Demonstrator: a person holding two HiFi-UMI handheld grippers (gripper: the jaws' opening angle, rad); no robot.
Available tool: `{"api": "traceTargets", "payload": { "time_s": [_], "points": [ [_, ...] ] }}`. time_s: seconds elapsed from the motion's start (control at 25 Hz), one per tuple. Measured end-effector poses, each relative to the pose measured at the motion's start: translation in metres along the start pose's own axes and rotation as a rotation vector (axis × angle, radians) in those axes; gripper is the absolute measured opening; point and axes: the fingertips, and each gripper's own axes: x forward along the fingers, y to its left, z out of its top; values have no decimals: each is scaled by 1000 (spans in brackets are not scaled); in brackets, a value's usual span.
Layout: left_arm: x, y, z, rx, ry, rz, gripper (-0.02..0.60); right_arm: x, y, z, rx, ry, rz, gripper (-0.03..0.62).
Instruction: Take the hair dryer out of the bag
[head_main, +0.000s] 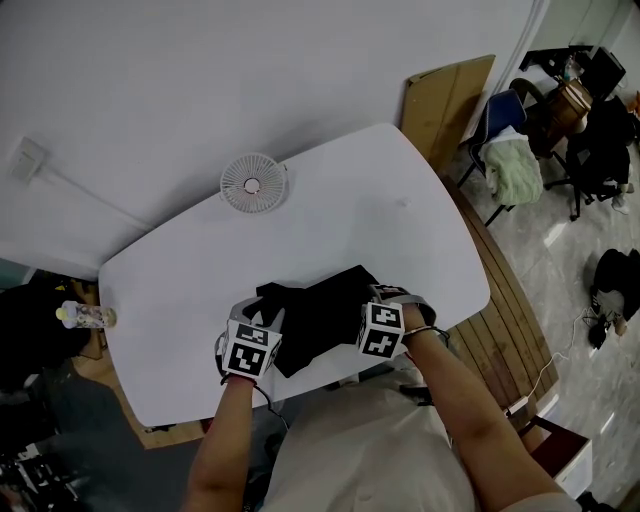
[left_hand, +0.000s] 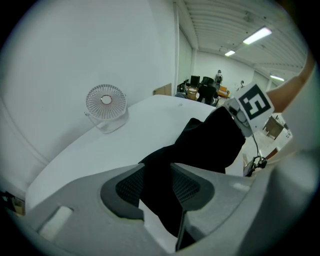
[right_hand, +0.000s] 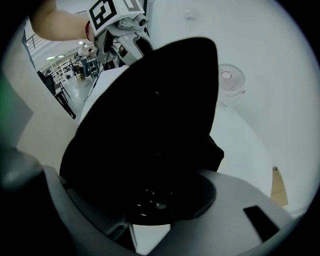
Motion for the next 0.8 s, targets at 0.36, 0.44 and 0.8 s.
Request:
{"api": "traceTargets", "payload": {
  "time_s": [0.36, 0.44, 0.8],
  "points": [
    [-33, 19, -2, -398, -171, -220, 187, -3, 1, 1, -1, -25, -9, 167],
    [-41, 11, -13, -353, -161, -313, 192, -3, 1, 1, -9, -31, -8, 166],
    [-10, -30, -88, -82, 136, -345, 253, -3, 1, 0, -42, -16, -12, 163]
  ]
}}
